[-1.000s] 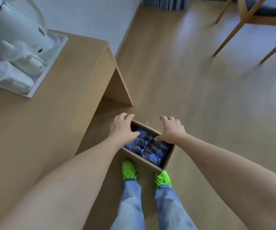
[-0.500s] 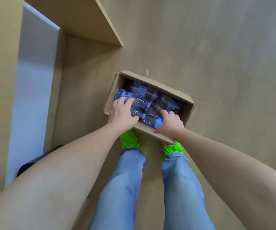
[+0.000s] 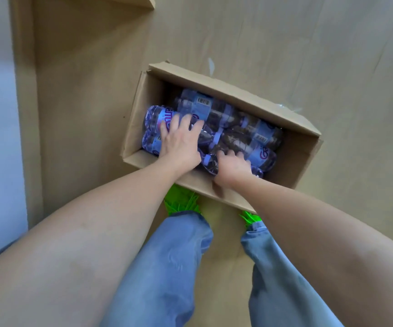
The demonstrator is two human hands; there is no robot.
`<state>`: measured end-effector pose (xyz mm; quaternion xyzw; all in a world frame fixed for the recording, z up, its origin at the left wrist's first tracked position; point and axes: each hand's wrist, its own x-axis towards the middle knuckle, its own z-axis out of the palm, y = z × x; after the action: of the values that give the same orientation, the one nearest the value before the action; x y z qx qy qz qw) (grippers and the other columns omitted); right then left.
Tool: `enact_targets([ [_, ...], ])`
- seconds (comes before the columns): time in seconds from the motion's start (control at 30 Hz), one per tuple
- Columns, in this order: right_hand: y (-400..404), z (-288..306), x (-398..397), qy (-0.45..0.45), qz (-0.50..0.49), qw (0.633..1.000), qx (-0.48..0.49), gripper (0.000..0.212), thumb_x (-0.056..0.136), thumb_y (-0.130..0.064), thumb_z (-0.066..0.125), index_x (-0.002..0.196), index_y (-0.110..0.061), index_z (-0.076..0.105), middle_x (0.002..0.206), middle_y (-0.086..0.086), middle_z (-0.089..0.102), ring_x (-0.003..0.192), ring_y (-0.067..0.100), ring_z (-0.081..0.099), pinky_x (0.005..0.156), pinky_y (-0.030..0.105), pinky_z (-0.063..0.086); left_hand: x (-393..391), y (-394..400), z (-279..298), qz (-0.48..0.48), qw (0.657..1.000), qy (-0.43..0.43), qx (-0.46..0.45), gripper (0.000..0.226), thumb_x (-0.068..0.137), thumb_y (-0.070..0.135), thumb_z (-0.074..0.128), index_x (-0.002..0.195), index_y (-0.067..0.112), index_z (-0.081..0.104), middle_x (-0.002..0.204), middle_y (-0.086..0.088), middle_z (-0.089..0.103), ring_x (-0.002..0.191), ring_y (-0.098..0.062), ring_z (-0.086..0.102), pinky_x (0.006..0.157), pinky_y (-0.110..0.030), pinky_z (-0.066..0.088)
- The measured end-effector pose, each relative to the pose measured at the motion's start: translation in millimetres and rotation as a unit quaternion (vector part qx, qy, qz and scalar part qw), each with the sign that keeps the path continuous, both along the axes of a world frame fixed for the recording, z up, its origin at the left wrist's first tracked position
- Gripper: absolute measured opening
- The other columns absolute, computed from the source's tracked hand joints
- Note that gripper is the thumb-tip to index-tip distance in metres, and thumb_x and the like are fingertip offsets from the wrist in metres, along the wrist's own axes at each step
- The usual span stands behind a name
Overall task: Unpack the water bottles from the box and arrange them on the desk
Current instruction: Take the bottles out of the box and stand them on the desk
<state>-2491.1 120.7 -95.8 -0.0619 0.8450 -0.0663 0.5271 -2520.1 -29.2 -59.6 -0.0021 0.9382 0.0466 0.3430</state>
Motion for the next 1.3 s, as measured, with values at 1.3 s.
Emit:
enact_targets([
  [1.3,1.0,-6.0,15.9,0.171,0.067,0.983,0.015,0.043,0.084,-0.012,0.053,0.126,-0.005,0.048,0.122,0.02,0.047,0.111,0.04,0.045,0.086,0.048,0.044,-1.2,7.1,26.1,0.045,0.987,0.059,0.146,0.054,0.061,0.006,0.072,0.106,0.013,0.043,0.11,-0.006,0.05,0.104,-0.029,0.048,0.084,-0.038,0.041],
])
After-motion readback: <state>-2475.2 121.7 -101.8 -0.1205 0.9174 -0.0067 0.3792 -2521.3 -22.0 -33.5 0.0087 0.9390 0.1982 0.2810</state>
